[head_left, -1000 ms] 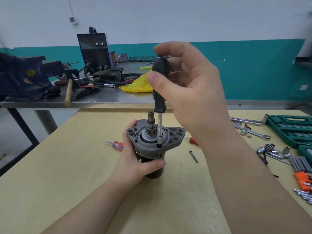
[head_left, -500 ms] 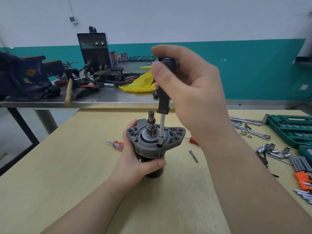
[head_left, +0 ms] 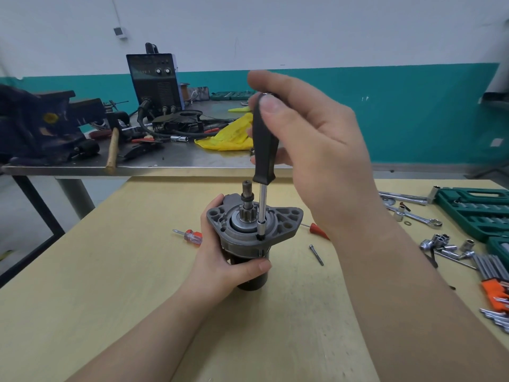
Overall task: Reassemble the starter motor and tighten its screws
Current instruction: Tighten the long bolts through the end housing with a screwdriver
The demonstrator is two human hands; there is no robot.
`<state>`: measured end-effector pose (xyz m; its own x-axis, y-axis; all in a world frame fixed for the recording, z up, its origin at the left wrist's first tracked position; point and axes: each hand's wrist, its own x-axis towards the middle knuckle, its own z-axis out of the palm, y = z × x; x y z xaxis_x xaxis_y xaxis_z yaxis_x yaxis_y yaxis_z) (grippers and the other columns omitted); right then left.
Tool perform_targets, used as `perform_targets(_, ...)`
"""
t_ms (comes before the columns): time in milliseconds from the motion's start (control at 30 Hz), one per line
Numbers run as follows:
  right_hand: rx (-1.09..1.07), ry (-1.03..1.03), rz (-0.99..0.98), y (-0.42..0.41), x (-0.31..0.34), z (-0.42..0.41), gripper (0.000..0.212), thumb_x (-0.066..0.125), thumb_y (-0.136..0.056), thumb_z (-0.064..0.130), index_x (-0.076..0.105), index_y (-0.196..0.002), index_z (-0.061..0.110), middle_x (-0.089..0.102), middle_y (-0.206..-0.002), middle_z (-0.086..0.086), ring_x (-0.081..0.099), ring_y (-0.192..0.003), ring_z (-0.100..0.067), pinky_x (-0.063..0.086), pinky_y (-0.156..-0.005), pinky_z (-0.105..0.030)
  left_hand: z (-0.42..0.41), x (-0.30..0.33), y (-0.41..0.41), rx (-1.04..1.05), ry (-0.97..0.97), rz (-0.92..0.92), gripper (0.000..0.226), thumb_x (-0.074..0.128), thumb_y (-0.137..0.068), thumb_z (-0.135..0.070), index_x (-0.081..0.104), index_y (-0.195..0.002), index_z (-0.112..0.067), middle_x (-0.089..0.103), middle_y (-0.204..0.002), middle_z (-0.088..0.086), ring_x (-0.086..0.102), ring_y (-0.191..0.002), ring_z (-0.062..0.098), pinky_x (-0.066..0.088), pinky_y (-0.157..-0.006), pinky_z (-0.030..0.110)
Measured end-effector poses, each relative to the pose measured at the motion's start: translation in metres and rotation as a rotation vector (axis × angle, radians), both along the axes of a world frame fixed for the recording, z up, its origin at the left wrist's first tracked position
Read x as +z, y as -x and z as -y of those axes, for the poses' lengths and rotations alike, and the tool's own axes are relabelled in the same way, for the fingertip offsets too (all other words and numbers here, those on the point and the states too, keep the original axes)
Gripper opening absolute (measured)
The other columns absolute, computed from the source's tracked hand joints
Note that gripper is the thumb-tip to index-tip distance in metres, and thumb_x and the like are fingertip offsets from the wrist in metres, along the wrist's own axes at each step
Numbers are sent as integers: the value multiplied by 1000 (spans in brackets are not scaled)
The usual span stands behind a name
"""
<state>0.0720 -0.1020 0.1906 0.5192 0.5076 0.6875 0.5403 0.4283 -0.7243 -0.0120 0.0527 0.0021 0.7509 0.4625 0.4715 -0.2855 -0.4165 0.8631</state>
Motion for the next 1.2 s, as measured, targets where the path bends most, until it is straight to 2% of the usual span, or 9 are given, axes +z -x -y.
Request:
perform_targets(100,28,4,16,0,0,1,29,62,-100,17,71,-123,33,76,-100,13,76,-97,-23,63,-91,-54,0,0,0,16,-8,9,125,100,-63,-44,20,-158,-55,56,-152,-18,55,-142,7,45,-107,34)
perform_targets(233,-78,11,114,0,0,-1,30,79,-94,19,71,-118,36,70,-92,26,69,-87,-4,62,-87,-35,0,1,0,22,-13,-1,125,100,-63,-46,19,-158,-57,55,-152,-21,55,-142,6,46,-107,31)
perform_targets(400,-5,15,24,-1,-1,-2,28,63,-100,22,73,-123,35,74,-96,14,72,-92,-26,63,-88,-56,1,1,0,2,-14,2,121,98,-65,-37,21,-156,-57,54,-149,-28,54,-140,2,44,-104,8)
perform_targets(600,-91,13,119,-2,-3,-2,30,78,-94,19,71,-118,36,73,-96,15,69,-87,-10,63,-87,-41,1,1,-1,0,-5,7,122,97,-63,-38,20,-156,-57,55,-150,-26,54,-141,5,45,-105,10)
perform_targets(767,13,15,23,-4,-2,-3,24,61,-101,20,72,-118,33,76,-108,11,73,-109,-21,60,-97,-54,1,1,0,9,-18,5,120,97,-63,-37,21,-155,-59,54,-148,-28,54,-141,3,49,-105,17)
perform_targets(900,-4,24,92,-3,-1,1,26,71,-98,18,70,-116,36,77,-101,10,75,-95,-17,64,-87,-49,0,-1,0,11,-11,12,123,99,-62,-37,22,-155,-60,56,-152,-18,55,-143,10,45,-109,34)
perform_targets(1000,-50,10,116,-3,-1,0,26,78,-94,21,70,-113,38,73,-92,3,69,-81,-12,64,-79,-48,-1,-1,0,7,-7,-6,123,99,-63,-39,21,-156,-57,56,-153,-15,54,-144,12,49,-108,24)
perform_targets(1067,-20,5,85,-3,-1,0,20,73,-98,22,72,-113,35,75,-94,3,73,-88,-17,64,-82,-51,-1,-1,0,6,0,-14,124,99,-64,-39,20,-158,-53,56,-152,-16,55,-143,11,49,-106,16)
perform_targets(1200,59,13,38,-4,-1,0,24,60,-101,16,70,-112,36,78,-100,0,76,-98,-29,63,-87,-56,-2,-2,0,18,-5,-10,124,98,-63,-39,19,-158,-54,55,-151,-20,55,-141,7,47,-107,30)
